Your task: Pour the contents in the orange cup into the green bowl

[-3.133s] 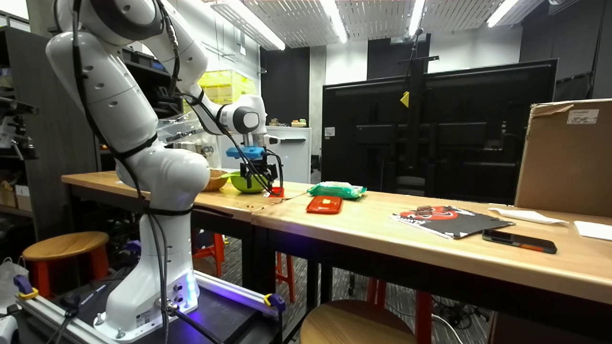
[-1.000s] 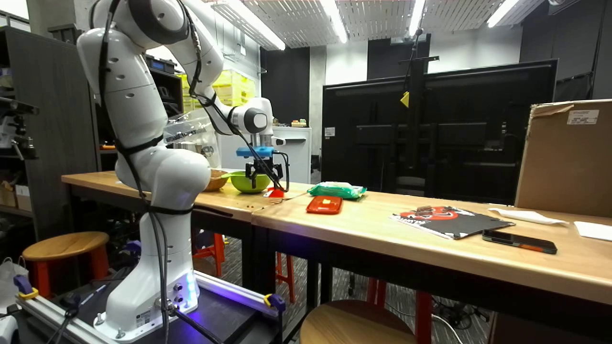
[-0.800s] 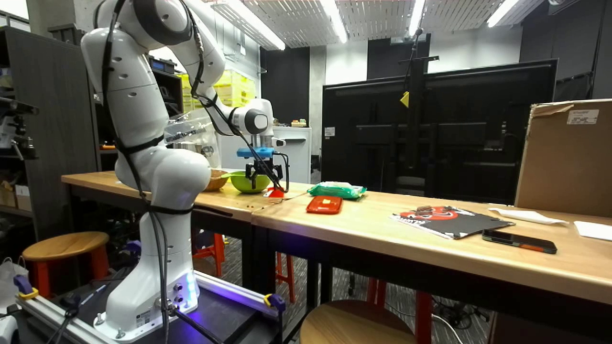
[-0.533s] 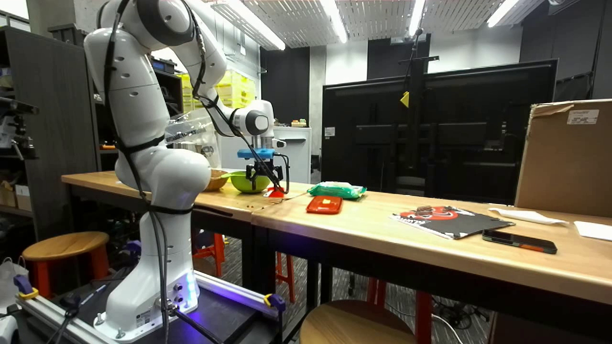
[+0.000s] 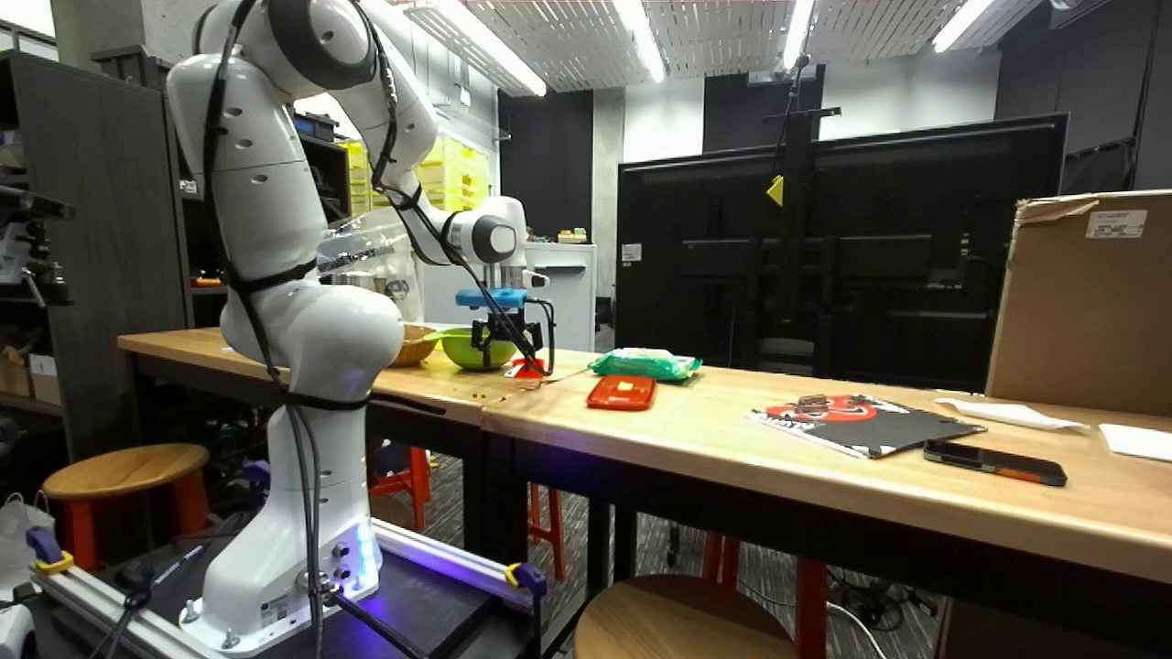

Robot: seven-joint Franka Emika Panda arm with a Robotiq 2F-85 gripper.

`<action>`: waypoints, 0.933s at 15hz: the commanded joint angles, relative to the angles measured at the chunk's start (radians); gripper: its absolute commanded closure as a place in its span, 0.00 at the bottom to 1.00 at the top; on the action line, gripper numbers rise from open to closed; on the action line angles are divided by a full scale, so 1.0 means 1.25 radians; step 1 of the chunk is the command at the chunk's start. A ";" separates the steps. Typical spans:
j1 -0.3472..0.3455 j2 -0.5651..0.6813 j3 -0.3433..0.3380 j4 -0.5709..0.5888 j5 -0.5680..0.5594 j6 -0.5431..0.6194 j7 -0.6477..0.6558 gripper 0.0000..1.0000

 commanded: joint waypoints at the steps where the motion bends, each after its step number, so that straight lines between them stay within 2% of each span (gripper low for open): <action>1: -0.005 0.011 -0.004 0.011 0.013 -0.006 -0.022 0.00; 14: -0.008 0.026 -0.004 0.031 0.013 -0.007 -0.023 0.00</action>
